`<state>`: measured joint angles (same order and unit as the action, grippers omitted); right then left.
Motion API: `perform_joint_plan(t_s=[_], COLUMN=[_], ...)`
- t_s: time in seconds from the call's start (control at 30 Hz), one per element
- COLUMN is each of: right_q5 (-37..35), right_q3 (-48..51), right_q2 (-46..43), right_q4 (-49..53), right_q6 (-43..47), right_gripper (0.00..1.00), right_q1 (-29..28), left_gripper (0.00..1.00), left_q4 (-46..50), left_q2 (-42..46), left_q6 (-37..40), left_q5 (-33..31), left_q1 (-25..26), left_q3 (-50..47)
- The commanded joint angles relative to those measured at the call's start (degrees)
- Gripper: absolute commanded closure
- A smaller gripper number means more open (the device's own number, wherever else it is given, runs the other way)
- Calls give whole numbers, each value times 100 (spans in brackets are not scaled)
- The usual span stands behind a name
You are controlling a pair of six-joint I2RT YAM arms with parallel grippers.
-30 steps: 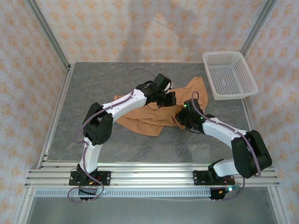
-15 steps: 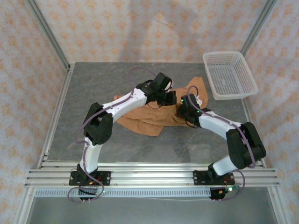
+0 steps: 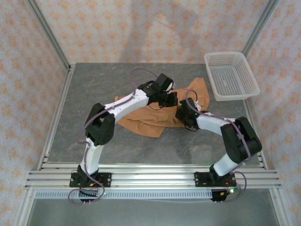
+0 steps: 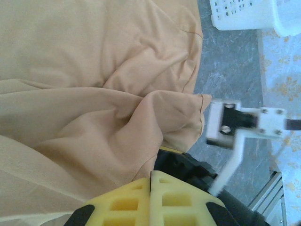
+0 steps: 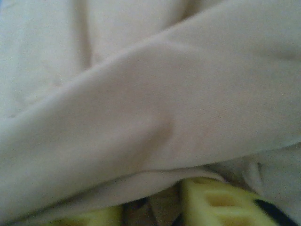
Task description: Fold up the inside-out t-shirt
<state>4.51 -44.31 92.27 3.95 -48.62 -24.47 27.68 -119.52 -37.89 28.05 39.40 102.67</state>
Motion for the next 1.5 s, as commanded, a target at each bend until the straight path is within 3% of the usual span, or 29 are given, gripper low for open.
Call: perform_joint_plan(t_s=[0.0,0.07,0.27,0.47,0.6,0.73,0.83,0.9,0.93,1.0,1.07,1.13,1.3,1.47], right_q5=[-27,18,336,1647,1454,1155,785,763,819,1074,1426,1766,1758,1322], right_q3=[-279,-370,-564,328,1091,1696,2119,2052,1916,1542,1199,940,743,464], right_q2=[142,-109,-1739,-3422,-4463,-5006,-4955,-4435,-4106,-3297,-2640,-2144,-1930,-2213], right_q4=[63,300,1160,-271,-773,-599,-330,-3,216,594,841,886,929,1709], right_q6=[-48,43,706,1019,968,720,436,357,334,260,142,69,73,499], right_gripper=[88,100,100,100,100,100,100,100,100,100,100,100,98,59], right_q1=[17,21,29,224,335,624,812,940,999,1135,1289,1452,1666,1744], left_gripper=[100,100,100,100,100,100,100,100,94,68,48,39,42,54], left_q4=[40,-6,-127,-182,-211,-210,-201,-286,-420,-1016,-1489,-1615,-2438,-1833], left_q2=[-10,-5,-203,-491,-561,-629,-532,-319,-215,93,278,372,254,-62], left_q6=[51,45,19,-43,-52,-52,-22,32,57,112,231,480,176,280], left_q5=[-41,-37,-50,-51,-73,-64,-80,-133,-115,161,472,613,1145,930], left_q1=[-10,-52,-297,-486,-503,-531,-530,-520,-505,-456,-362,-246,-93,-21], left_q3=[-24,-85,-121,-54,-98,-129,-172,-328,-452,-852,-1162,-1311,-1606,-1294])
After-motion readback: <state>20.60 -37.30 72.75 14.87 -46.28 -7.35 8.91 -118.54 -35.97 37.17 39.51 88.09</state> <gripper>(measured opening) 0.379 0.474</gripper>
